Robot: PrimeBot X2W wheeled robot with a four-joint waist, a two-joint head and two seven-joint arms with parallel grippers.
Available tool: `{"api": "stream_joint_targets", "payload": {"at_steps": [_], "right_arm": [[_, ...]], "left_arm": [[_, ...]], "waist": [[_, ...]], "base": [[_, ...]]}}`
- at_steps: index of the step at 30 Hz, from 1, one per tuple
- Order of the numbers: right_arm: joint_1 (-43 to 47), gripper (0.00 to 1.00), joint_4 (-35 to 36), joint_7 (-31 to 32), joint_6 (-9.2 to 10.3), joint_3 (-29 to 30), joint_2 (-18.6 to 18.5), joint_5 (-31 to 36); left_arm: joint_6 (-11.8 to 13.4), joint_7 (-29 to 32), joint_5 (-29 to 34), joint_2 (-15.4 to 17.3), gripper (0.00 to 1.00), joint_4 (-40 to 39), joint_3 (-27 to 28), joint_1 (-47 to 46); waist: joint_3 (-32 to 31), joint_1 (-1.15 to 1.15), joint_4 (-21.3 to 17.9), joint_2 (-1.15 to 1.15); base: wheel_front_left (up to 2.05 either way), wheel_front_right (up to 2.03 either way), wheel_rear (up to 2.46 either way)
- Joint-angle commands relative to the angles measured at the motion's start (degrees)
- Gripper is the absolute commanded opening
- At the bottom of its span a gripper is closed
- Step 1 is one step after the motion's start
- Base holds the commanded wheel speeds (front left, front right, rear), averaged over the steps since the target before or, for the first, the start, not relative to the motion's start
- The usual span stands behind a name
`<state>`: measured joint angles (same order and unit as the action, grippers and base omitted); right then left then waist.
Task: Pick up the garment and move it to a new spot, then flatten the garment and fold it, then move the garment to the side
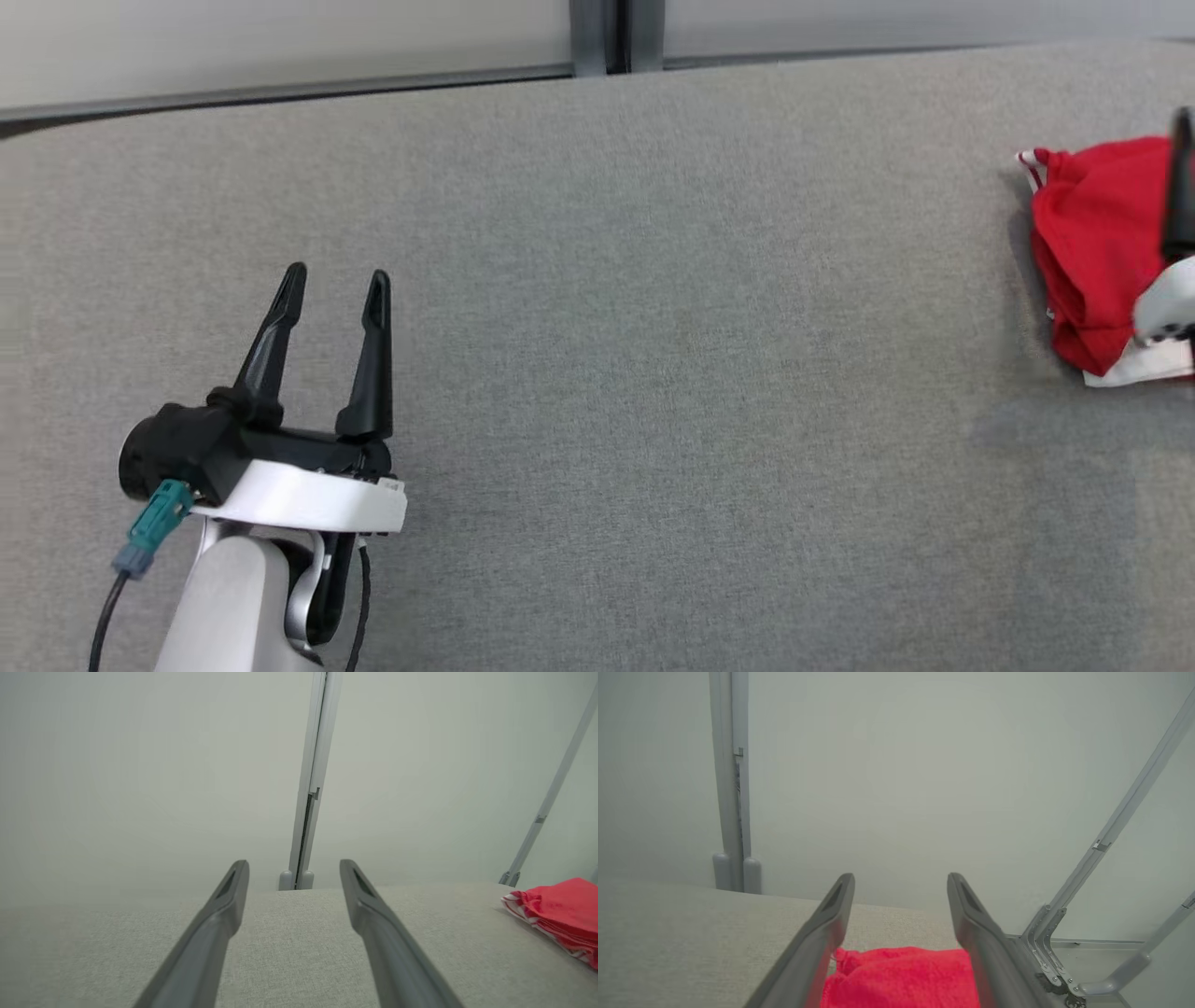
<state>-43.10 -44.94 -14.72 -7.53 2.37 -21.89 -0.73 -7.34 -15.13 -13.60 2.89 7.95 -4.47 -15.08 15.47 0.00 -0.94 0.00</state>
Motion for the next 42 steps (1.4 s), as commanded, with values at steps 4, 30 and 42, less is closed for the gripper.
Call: {"api": "stream_joint_targets", "payload": {"at_steps": [4,30,42], "right_arm": [[6.51,1.0,8.35,-0.48,0.09,-3.37,3.0,-4.67],[40.24,1.0,31.66,-0.41,0.09,-4.91,18.93,-9.07],[40.19,1.0,31.73,-0.41,0.09,-4.61,18.95,-8.32]], "left_arm": [[0.32,0.03,-0.62,0.09,1.0,-0.08,2.02,3.02],[3.76,0.03,-0.08,0.13,1.0,1.56,0.12,15.88],[4.12,0.03,-0.33,0.13,1.0,2.24,-0.02,14.94]], "waist": [[-7.57,0.0,3.4,0.0],[-15.6,0.0,6.11,0.0],[-15.75,0.0,6.14,0.0]], "base": [[0.0,0.0,0.0],[0.0,0.0,0.0],[0.0,0.0,0.0]]}}
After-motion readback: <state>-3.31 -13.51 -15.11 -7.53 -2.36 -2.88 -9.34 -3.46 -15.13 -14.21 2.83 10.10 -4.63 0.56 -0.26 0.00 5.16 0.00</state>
